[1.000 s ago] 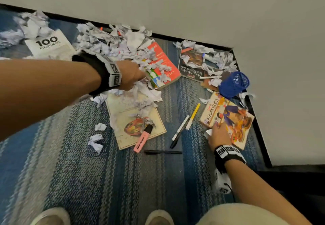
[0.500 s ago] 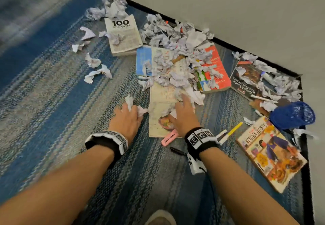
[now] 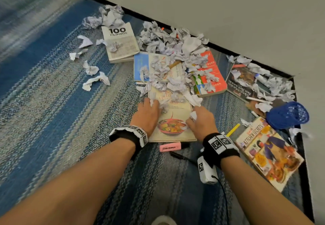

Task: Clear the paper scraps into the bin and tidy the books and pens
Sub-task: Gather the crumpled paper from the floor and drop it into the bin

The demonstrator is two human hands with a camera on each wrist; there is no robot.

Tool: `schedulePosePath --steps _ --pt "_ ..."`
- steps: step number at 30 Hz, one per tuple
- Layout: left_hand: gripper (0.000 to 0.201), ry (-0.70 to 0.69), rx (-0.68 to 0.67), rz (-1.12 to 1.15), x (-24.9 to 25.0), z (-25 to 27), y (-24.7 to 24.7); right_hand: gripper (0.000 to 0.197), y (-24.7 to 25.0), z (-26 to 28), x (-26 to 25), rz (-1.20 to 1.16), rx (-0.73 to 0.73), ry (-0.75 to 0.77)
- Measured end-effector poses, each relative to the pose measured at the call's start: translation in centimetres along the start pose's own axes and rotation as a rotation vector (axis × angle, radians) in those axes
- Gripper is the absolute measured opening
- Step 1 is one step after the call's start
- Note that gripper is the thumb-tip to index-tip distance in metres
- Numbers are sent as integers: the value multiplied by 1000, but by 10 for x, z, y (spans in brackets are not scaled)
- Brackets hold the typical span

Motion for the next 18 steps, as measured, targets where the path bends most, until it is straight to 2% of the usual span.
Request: schedulePosePath --steps 2,4,6,8,10,12,14,18 --pt "43 -80 -47 -116 14 -8 -7 27 10 12 4 -65 48 -30" --pt "37 -148 -156 -267 27 -9 -19 24 15 25 13 -79 71 -59" --pt "32 -122 -196 -273 35 -4 -24 22 15 39 26 -92 89 -108" --pt "38 -116 -225 -219 40 0 -23 18 15 52 38 -122 93 -169" --pt "45 -186 -311 -232 41 -3 -21 14 18 65 47 -156 79 -229" --pt "46 -305 -418 -269 53 -10 -3 15 28 76 51 -201 82 -282" --pt "43 -427 -431 -332 78 -20 27 15 44 86 55 -218 104 -353" --pt "46 -613 -406 -470 159 -34 97 34 83 114 60 -183 158 -479"
Point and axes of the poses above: each hand's wrist, its own z-axis away from the middle knuckle, its own y-axis out of the back of the hand, x = y × z, the point moved 3 cm from there along -z, towards the middle knuckle, and after that the axes turned 4 degrees about z, right-handed, at the moved point
